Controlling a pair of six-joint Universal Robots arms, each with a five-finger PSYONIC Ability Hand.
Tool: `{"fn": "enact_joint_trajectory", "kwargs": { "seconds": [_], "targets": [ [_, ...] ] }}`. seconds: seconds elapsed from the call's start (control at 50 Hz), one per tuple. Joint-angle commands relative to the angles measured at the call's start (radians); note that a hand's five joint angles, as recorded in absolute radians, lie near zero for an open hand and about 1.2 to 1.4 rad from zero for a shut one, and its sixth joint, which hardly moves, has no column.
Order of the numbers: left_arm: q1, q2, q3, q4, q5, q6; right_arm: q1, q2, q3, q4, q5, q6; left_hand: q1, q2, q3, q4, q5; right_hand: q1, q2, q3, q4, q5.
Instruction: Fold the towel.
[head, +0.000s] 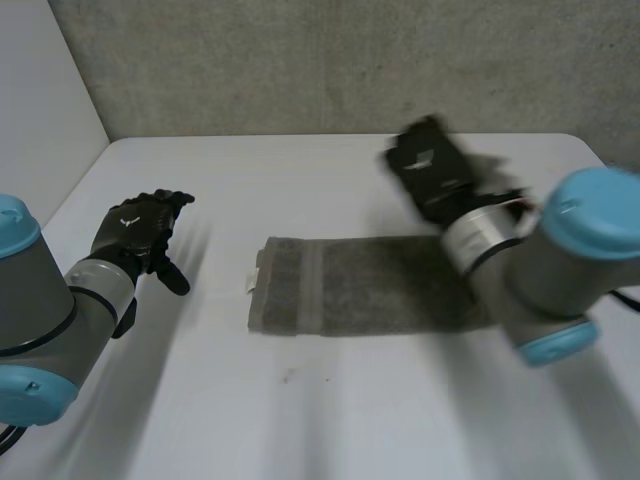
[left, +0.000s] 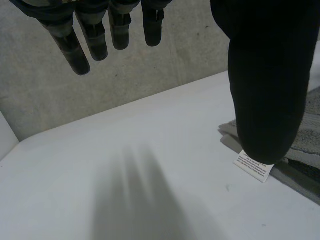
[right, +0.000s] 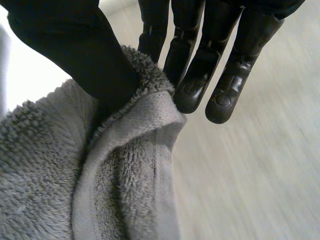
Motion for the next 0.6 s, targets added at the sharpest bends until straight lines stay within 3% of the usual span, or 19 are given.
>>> {"fn": "enact_joint_trajectory", "kwargs": {
  "seconds": [0.02, 0.18, 0.2, 0.22, 0.26, 0.28, 0.32, 0.34, 0.38, 0.44, 0.48, 0.54, 0.6],
  "targets": [
    [-0.002, -0.002, 0.0, 0.001, 0.0, 0.003, 0.214, 0.203, -0.121, 0.034, -0.087, -0.002, -0.003, 0.01, 0.007, 0.007, -0.028, 0.437, 0.222, 0.2, 0.2, 0.245],
    [-0.003, -0.009, 0.0, 0.001, 0.0, 0.005, 0.282, 0.328, -0.161, 0.087, -0.083, 0.001, -0.003, 0.01, 0.007, 0.007, -0.028, 0.437, 0.222, 0.2, 0.2, 0.245],
    [-0.003, -0.009, 0.0, 0.001, 0.0, 0.005, 0.284, 0.333, -0.164, 0.094, -0.078, 0.002, -0.003, 0.01, 0.007, 0.007, -0.028, 0.188, -0.027, -0.049, -0.049, -0.004],
    [-0.006, -0.011, 0.0, 0.001, 0.0, 0.005, 0.284, 0.333, -0.164, 0.094, -0.078, 0.002, -0.003, 0.01, 0.007, 0.007, -0.028, 0.185, -0.029, -0.051, -0.051, -0.006],
    [-0.008, -0.011, 0.0, 0.003, -0.002, 0.005, 0.274, 0.309, -0.16, 0.112, -0.069, 0.016, -0.003, 0.01, 0.007, 0.007, -0.028, -0.501, -0.716, -0.738, -0.738, -0.693],
    [-0.009, -0.011, 0.001, 0.003, 0.0, 0.005, 0.274, 0.308, -0.16, 0.112, -0.069, 0.016, -0.003, 0.01, 0.007, 0.007, -0.028, -0.505, -0.719, -0.741, -0.741, -0.696],
    [-0.011, -0.011, 0.003, 0.003, 0.0, 0.005, 0.262, 0.232, -0.149, 0.143, -0.04, 0.112, -0.003, 0.01, 0.007, 0.007, -0.028, -0.785, -1.0, -1.022, -1.022, -0.977],
    [-0.015, -0.011, 0.006, 0.006, 0.0, 0.005, 0.262, 0.232, -0.149, 0.143, -0.04, 0.113, -0.003, 0.01, 0.007, 0.007, -0.028, -0.785, -1.0, -1.022, -1.022, -0.977],
    [-0.025, -0.011, 0.015, 0.009, 0.0, 0.005, 0.218, 0.143, -0.126, 0.173, -0.003, 0.29, -0.003, 0.01, 0.007, 0.007, -0.028, -0.785, -1.0, -1.022, -1.022, -0.977],
    [-0.055, -0.012, 0.04, 0.012, 0.0, 0.005, 0.17, 0.098, -0.103, 0.189, 0.006, 0.398, -0.003, 0.01, 0.007, 0.007, -0.028, -0.785, -1.0, -1.022, -1.022, -0.977],
    [-0.098, -0.018, 0.073, 0.013, -0.002, 0.0, 0.083, 0.011, -0.051, 0.225, 0.005, 0.587, -0.002, 0.01, 0.008, 0.008, -0.028, -0.785, -1.0, -1.022, -1.022, -0.977],
    [-0.123, -0.029, 0.092, 0.013, -0.002, 0.0, 0.023, -0.04, 0.006, 0.271, -0.004, 0.704, 0.001, 0.013, 0.011, 0.011, -0.025, -0.785, -1.0, -1.022, -1.022, -0.977],
    [-0.183, -0.071, 0.138, 0.013, -0.003, 0.002, -0.037, -0.058, 0.068, 0.32, -0.007, 0.708, 0.004, 0.016, 0.014, 0.014, -0.022, -0.785, -1.0, -1.022, -1.022, -0.977]
  ]
}}
